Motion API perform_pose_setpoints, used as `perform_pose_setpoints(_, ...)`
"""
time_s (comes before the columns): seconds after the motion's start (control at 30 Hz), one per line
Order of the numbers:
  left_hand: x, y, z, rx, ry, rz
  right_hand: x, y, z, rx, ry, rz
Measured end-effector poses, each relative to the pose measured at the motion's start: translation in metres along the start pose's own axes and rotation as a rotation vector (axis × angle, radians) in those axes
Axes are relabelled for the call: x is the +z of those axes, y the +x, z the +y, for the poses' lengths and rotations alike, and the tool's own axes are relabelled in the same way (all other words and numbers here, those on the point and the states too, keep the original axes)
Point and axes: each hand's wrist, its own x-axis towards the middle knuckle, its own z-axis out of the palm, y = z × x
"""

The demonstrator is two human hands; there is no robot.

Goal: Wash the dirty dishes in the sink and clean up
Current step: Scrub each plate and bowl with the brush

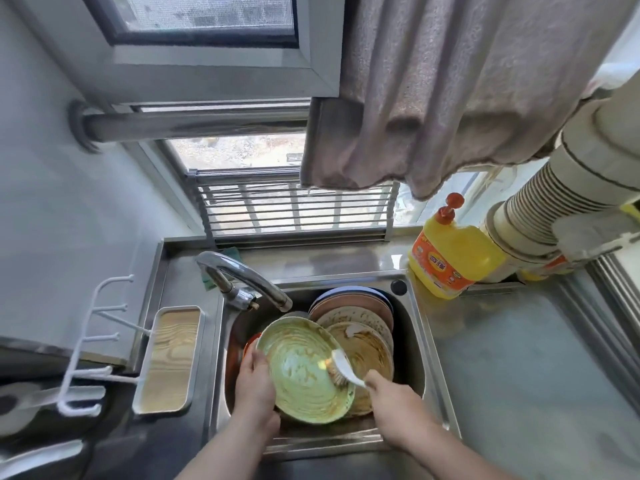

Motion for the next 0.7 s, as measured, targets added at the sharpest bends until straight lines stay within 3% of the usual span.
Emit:
perform_pose_setpoints(0.13,-0.006,0.016,-0.006,0.003,0.013,0.027,0.036,-0.033,-0.032,-0.169,0.155,-0.134)
perform_pose_setpoints(0.27,0.007,-0.003,-0.009,-0.044,-0.080,0.002,0.023,-0.007,-0.081,-0.238,0.201,-0.045)
perform_pose_setpoints(0.4,-0.003,0.015,0.009,0.037,-0.066,0.061,0.009,-0.028,-0.053,-0.322,0.197,-0.161)
perform_pose_setpoints(0.53,-0.013,0.024,0.020,-0.009,-0.037,0.054,-0.009,-0.042,0.002,-0.283,0.016,-0.145)
perform_pose_setpoints(0.7,0.004,-0.004,-0.003,-0.107,0.009,-0.029,0.008,-0.037,-0.048,-0.334,0.069,-0.107)
